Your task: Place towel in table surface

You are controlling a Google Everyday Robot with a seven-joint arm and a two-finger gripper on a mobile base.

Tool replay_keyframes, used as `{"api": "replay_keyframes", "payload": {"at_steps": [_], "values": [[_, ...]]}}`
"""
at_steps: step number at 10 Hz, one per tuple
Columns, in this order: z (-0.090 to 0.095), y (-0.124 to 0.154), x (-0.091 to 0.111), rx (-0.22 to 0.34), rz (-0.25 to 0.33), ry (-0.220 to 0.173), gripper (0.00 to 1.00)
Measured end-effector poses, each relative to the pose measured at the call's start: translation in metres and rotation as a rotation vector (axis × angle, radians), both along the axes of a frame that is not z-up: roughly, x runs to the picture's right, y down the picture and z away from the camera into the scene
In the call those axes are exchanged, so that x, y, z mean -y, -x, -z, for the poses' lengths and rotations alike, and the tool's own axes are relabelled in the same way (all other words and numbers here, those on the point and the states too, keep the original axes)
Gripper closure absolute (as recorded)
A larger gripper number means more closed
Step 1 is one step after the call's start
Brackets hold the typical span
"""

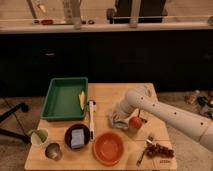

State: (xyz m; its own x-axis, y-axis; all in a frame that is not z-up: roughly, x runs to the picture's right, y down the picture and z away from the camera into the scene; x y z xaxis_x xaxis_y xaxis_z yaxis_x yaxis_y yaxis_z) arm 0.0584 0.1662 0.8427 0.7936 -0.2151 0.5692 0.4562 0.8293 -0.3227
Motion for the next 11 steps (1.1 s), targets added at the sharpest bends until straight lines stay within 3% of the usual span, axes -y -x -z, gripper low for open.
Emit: {"api": "replay_keyframes", "payload": {"at_steps": [2, 6, 9, 11], "values": [[-0.004, 0.0032, 0.0015, 0.012, -0.012, -0.002, 0.92], [-0.0097, 0.0068, 0.0023, 0.034, -0.031, 0.006, 0.49], [-0.0117, 0.0099, 0.0024, 0.041, -0.033, 0.01, 0.23], [-0.0114, 0.01, 0.002, 0.049, -0.037, 0.012, 0.2]]}}
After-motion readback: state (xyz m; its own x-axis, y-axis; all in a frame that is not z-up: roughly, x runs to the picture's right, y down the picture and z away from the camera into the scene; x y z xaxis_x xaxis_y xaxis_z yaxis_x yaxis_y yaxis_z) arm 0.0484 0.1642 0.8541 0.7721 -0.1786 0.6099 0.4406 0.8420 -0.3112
